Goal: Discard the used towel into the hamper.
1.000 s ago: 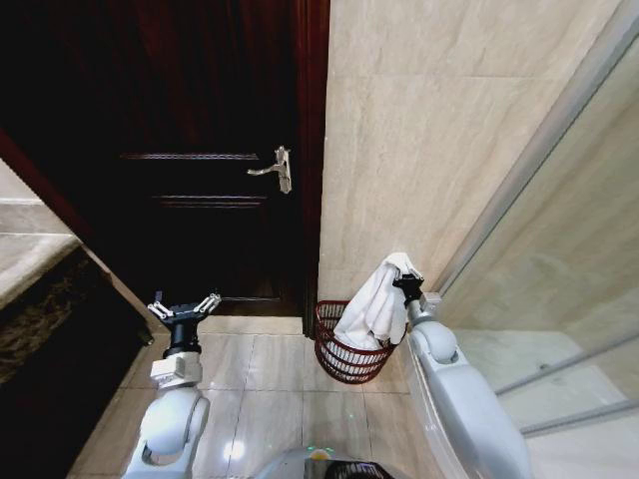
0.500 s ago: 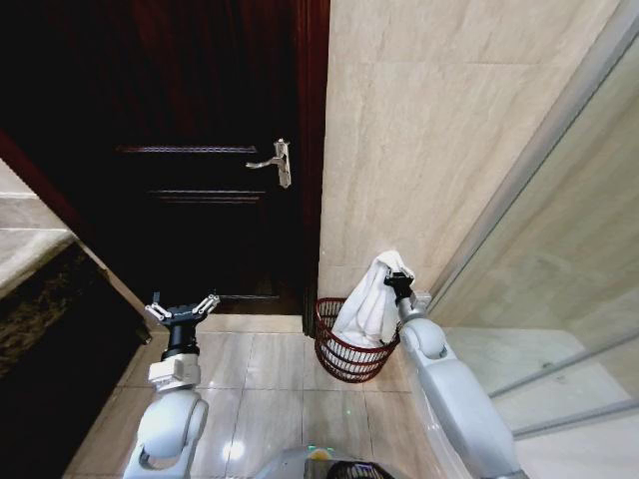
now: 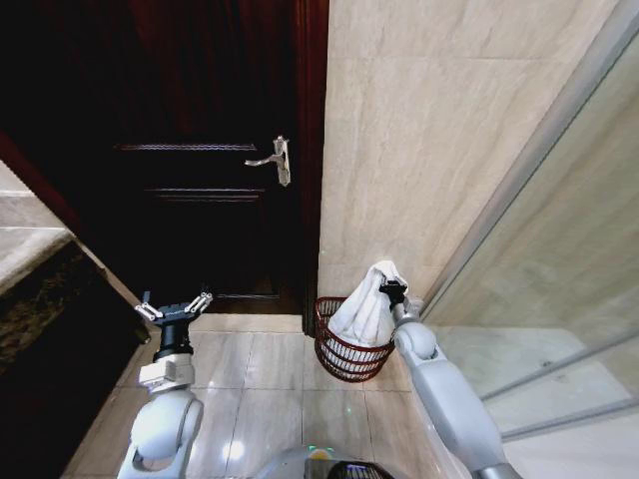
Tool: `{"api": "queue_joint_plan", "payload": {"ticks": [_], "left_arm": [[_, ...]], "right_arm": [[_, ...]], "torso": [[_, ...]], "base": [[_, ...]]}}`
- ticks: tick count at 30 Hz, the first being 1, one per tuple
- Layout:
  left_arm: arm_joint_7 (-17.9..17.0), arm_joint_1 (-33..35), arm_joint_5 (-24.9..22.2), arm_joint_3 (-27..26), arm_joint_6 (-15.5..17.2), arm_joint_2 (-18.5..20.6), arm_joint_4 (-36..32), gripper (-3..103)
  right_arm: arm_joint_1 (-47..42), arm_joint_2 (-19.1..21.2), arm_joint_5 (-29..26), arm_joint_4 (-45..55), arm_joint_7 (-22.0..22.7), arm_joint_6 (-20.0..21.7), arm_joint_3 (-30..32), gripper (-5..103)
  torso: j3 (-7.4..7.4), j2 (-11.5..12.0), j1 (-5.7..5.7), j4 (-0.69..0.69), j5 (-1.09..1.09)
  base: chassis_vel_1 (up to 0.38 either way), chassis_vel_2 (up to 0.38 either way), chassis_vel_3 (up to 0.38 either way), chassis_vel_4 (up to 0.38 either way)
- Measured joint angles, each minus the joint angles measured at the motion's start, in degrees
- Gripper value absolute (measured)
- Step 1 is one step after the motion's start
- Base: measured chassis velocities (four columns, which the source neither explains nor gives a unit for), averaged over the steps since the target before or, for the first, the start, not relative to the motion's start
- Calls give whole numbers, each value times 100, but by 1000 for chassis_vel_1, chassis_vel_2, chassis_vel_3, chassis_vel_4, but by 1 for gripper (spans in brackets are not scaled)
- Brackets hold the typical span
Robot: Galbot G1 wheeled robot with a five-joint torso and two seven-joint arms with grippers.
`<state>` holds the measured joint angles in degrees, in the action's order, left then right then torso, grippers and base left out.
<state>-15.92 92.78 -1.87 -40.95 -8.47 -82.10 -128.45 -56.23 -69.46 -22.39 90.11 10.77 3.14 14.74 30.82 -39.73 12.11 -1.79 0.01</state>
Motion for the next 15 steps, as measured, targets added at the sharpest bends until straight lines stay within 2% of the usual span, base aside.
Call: {"api": "queue_joint_plan", "payload": {"ticks": [2, 15], "left_arm": [[2, 3, 27, 4, 0, -38, 0, 100], [18, -12, 75, 3, 3, -106, 31, 100]], "right_arm": [[-127, 93, -98, 173, 7, 195, -3, 4], [-202, 106, -114, 203, 5, 311, -11, 4]], "torso": [[2, -6, 1, 1, -1], [11, -19, 7, 1, -1]], "base": [[0, 0, 0, 0], [0, 0, 0, 0]]}}
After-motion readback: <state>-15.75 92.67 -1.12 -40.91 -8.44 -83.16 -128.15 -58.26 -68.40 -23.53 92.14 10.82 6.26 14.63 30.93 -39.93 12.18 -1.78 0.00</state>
